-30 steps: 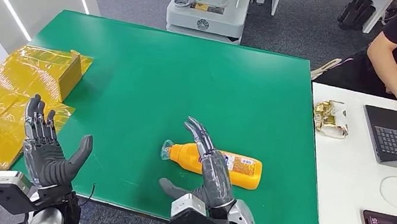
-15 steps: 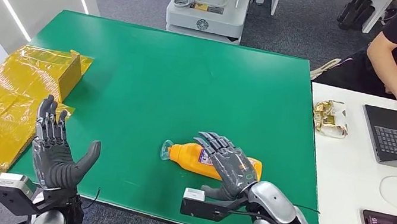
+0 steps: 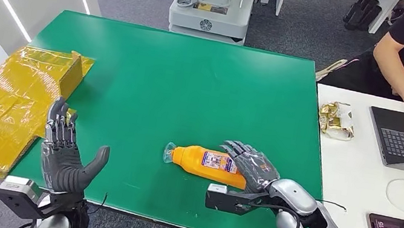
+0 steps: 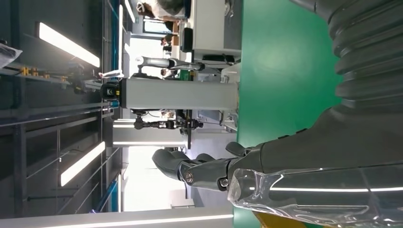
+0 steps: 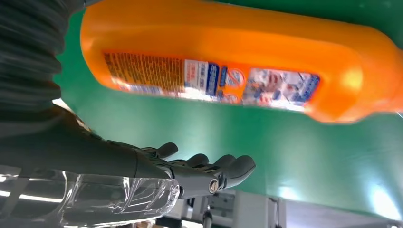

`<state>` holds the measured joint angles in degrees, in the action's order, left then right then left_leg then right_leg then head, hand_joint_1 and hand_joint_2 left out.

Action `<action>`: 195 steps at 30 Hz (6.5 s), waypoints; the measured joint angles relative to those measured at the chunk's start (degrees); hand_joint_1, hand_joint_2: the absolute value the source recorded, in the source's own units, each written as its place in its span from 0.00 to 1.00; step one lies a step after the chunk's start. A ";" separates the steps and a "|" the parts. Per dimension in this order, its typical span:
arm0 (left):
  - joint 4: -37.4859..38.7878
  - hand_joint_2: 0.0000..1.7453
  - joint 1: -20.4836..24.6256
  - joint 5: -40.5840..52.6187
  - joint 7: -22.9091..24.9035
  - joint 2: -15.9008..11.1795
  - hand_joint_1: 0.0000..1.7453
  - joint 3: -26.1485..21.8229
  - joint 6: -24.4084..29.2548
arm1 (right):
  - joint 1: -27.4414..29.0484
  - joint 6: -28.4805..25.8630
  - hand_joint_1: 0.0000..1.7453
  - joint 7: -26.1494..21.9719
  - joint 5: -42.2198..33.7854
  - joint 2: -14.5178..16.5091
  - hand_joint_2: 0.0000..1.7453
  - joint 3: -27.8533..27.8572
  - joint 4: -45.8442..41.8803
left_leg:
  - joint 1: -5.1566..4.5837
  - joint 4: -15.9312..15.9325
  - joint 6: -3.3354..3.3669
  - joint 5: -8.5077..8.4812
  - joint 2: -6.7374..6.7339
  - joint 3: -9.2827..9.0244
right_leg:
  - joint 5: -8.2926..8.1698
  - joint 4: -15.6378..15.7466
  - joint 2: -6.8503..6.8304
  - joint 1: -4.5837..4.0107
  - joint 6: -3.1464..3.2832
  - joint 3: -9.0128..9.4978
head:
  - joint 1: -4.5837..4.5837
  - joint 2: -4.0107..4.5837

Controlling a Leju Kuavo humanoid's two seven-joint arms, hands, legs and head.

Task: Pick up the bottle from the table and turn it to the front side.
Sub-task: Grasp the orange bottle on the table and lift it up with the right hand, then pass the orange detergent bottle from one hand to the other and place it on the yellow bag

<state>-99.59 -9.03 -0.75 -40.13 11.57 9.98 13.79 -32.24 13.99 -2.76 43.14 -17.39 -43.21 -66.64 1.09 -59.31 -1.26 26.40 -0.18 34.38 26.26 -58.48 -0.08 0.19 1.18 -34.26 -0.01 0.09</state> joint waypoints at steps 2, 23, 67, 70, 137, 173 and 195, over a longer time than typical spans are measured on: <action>0.23 1.00 0.25 0.02 0.00 0.18 0.00 0.07 0.00 | 0.14 -0.14 0.00 -0.19 -0.07 0.24 1.00 -0.20 1.66 | 0.00 0.00 0.00 0.00 0.01 0.01 | 0.00 0.00 0.00 0.00 0.00 0.00 | 0.01 0.00; 0.99 1.00 1.34 0.08 0.00 0.67 0.00 0.21 0.81 | -2.70 -3.09 0.00 0.61 2.54 6.53 1.00 -1.24 16.03 | 0.00 0.00 0.00 -0.01 0.00 -0.01 | -0.01 -0.02 0.00 -0.01 0.00 0.01 | 0.00 0.00; 2.69 1.00 2.49 0.21 0.40 0.95 0.00 0.19 1.04 | 1.43 -9.10 0.99 4.50 10.84 8.17 1.00 3.24 15.63 | 0.00 -0.01 0.04 -0.02 -0.02 -0.02 | -0.01 -0.01 0.01 0.00 -0.01 0.02 | -0.01 0.00; 2.91 1.00 2.49 0.00 0.26 0.95 0.00 0.19 1.72 | 2.05 -9.47 1.00 3.29 11.81 8.51 1.00 4.18 15.43 | 0.00 -0.01 0.04 -0.02 -0.01 -0.02 | -0.01 -0.01 0.01 0.00 -0.01 0.02 | -0.01 0.00; 13.98 1.00 12.28 1.27 9.48 -1.38 0.00 8.29 -15.08 | 13.46 -30.05 1.00 -14.10 1.90 20.01 1.00 13.07 5.33 | 0.00 -0.01 0.07 -0.05 0.03 0.03 | -0.03 -0.02 -0.02 -0.01 -0.02 -0.01 | -0.01 0.00; 13.96 1.00 12.87 -0.56 10.77 -1.95 1.00 6.57 -19.77 | 13.32 -30.77 1.00 -8.98 14.60 20.08 1.00 12.12 4.48 | 0.00 -0.02 0.07 -0.05 0.03 0.03 | -0.03 -0.02 -0.02 0.00 -0.01 0.00 | -0.01 0.00; 13.93 1.00 12.70 -0.01 10.84 -2.49 1.00 6.11 -19.55 | 13.84 -30.80 0.07 -8.65 15.28 20.08 1.00 12.15 3.84 | 0.00 -0.03 0.07 -0.05 0.03 0.03 | -0.03 -0.01 -0.02 0.00 -0.01 -0.01 | 0.00 0.00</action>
<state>-85.66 3.67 -0.76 -29.29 9.08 16.09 -5.75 -18.40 -16.81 -11.41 58.42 2.69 -31.05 -62.80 1.09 -59.33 -1.19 26.34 -0.15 34.41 26.23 -58.49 -0.10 0.19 1.16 -34.27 -0.01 0.09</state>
